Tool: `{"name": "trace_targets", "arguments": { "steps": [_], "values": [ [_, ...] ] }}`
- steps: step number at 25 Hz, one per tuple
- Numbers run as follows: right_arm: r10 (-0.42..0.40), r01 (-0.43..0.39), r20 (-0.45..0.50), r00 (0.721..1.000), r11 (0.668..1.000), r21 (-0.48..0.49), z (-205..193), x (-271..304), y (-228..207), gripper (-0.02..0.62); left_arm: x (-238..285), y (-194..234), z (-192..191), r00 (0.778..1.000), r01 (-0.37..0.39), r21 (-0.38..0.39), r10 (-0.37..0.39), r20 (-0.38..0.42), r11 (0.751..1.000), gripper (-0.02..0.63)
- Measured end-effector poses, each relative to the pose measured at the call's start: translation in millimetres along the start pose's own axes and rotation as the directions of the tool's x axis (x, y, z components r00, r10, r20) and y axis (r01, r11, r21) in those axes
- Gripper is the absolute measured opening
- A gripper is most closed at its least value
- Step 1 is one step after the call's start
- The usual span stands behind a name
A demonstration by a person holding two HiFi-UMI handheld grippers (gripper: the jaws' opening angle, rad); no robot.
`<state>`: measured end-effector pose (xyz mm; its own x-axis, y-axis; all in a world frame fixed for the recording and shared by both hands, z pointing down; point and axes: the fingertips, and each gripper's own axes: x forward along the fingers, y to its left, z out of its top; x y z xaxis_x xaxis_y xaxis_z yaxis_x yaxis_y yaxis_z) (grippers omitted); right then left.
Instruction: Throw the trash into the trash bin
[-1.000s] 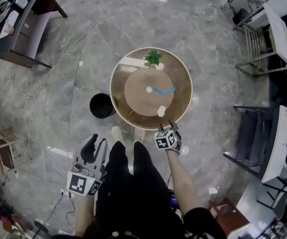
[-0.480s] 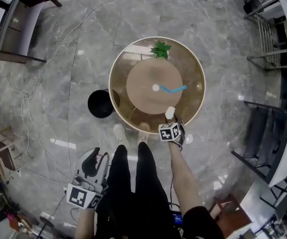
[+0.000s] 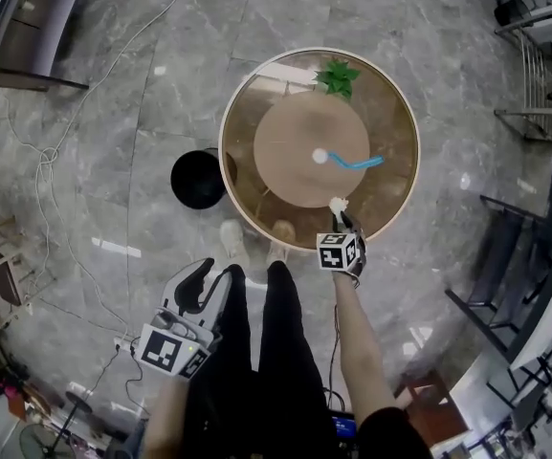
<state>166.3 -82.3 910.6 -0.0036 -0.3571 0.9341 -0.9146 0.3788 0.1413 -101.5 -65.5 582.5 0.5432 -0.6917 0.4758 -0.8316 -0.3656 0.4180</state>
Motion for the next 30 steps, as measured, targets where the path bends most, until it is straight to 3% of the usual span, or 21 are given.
{"name": "trace_targets", "arguments": {
  "steps": [5,10,13,16,18,20,23,26,28,30],
  "values": [
    [0.06,-0.055,0.148,0.987,0.998,-0.043,58,-29,45,0.08,20,15,-7,1.0,0.008,-0.017,-0.009,-0.024,1.0,0.101],
    [0.227,-0.178,0.297,0.928,0.967,-0.182,140,-53,136,0.08,16,25,6,0.999,0.022,-0.056,-0.021,0.027,0.998,0.074],
    [0.38,-0.286,0.313,0.871,0.908,-0.306,176,-59,211,0.081,11,36,11,0.999,0.005,-0.067,-0.001,0.048,0.998,0.069],
    [0.518,-0.384,0.262,0.814,0.819,-0.427,195,-61,281,0.095,3,50,16,0.997,-0.025,-0.086,0.031,0.068,0.996,0.067],
    [0.578,-0.428,0.237,0.781,0.771,-0.472,207,-67,311,0.177,-2,60,18,0.996,-0.043,-0.098,0.051,0.077,0.994,0.066],
    [0.605,-0.444,0.242,0.758,0.751,-0.488,218,-73,324,0.246,-6,70,18,0.994,-0.058,-0.107,0.067,0.083,0.993,0.066],
    [0.603,-0.437,0.264,0.753,0.757,-0.486,222,-79,317,0.253,-8,79,16,0.993,-0.075,-0.117,0.085,0.083,0.99,0.064],
    [0.571,-0.428,0.292,0.767,0.795,-0.43,215,-86,287,0.233,-7,80,18,0.992,-0.079,-0.114,0.089,0.089,0.99,0.063],
    [0.54,-0.428,0.337,0.771,0.832,-0.354,210,-98,259,0.179,-6,77,22,0.992,-0.073,-0.099,0.083,0.095,0.992,0.057],
    [0.527,-0.458,0.394,0.753,0.85,-0.262,209,-117,229,0.102,-3,71,29,0.992,-0.061,-0.08,0.069,0.104,0.995,0.047]
  ]
}}
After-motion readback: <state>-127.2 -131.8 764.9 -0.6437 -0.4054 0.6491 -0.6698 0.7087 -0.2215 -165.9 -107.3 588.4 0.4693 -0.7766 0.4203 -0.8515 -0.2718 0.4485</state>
